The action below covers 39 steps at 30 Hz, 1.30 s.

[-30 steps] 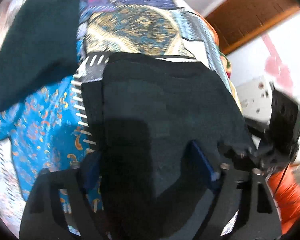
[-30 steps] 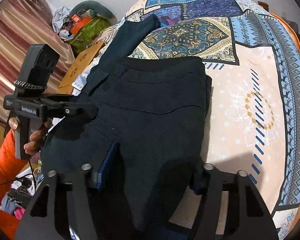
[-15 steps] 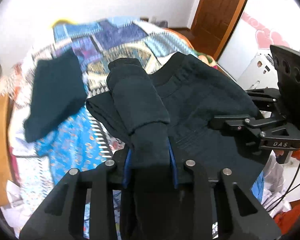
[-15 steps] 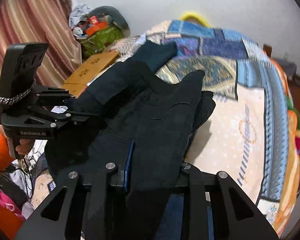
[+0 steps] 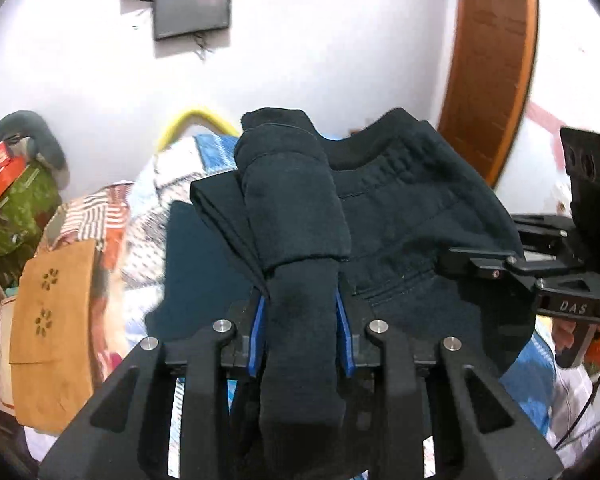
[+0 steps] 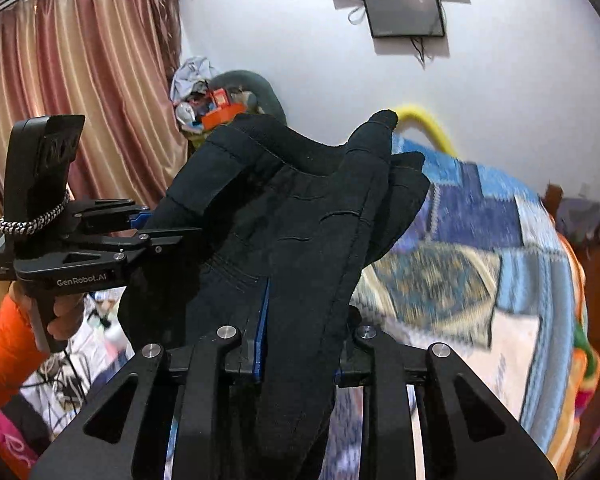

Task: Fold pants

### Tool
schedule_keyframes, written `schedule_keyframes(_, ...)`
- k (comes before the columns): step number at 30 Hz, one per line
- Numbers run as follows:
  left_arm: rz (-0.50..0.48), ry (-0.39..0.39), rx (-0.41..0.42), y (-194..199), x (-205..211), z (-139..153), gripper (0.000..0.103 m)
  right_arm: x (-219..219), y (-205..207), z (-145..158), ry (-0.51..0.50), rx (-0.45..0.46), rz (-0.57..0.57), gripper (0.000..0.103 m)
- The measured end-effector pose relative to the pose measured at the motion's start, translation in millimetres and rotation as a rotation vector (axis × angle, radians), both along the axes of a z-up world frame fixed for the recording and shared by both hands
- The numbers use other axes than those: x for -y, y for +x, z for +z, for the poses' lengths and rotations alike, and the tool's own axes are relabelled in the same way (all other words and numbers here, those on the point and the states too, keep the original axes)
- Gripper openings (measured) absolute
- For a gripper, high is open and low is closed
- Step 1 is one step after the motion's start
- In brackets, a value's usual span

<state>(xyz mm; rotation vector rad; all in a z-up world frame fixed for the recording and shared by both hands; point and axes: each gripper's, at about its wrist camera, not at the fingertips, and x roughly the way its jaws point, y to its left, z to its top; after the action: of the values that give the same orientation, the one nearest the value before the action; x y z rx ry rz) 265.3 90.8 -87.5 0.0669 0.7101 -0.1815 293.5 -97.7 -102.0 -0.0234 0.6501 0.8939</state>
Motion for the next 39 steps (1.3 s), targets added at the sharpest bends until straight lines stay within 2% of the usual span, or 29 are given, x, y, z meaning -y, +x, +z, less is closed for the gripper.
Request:
schedule_keyframes(6, 0.083, 0.006, 0.019, 56.2, -44.7, -1.0, 0.03, -50.2, 49.9, -1.9, 0.018, 0.002, 0.015, 0.021)
schedule_keyframes(13, 0.177, -0.053, -0.03, 139.5, -101.3, -30.2, 0.03, -103.5, 110.6, -31.2, 0.016, -0.052, 0.007, 0.021)
schedule_keyframes(17, 0.235, -0.066, -0.075, 178.7, -122.8, -70.3, 0.03, -128.1, 145.4, -67.5, -0.016, -0.097, -0.005, 0.021)
schedule_keyframes(20, 0.276, -0.072, -0.167, 208.3, -136.3, -116.3, 0.031, -143.5, 163.1, -100.1, -0.076, -0.133, -0.009, 0.021)
schedule_keyframes(23, 0.315, -0.087, -0.303, 232.5, -154.6, -171.3, 0.032, -150.5, 181.2, -130.2, -0.154, -0.177, -0.037, 0.021)
schedule_keyframes(25, 0.336, -0.077, -0.345, 236.6, -162.5, -192.5, 0.038, -149.0, 187.5, -144.9, -0.197, -0.204, -0.052, 0.021)
schedule_keyframes(26, 0.332, -0.1, -0.343, 234.7, -166.0, -197.0, 0.041, -144.0, 187.9, -147.3, -0.18, -0.217, -0.048, 0.021)
schedule_keyframes(28, 0.334, -0.13, -0.318, 226.4, -168.4, -191.5, 0.042, -136.9, 184.6, -145.0, -0.17, -0.215, -0.053, 0.022)
schedule_keyframes(32, 0.344, -0.064, -0.277, 210.4, -164.0, -166.7, 0.042, -132.4, 169.2, -128.0, -0.184, -0.197, -0.065, 0.023)
schedule_keyframes(36, 0.326, -0.025, -0.217, 184.4, -156.7, -127.5, 0.042, -126.9, 146.0, -90.5, -0.155, -0.114, -0.058, 0.023)
schedule_keyframes(39, 0.32, 0.015, -0.147, 156.1, -145.7, -91.8, 0.042, -115.7, 118.1, -51.4, -0.104, -0.049, -0.058, 0.023)
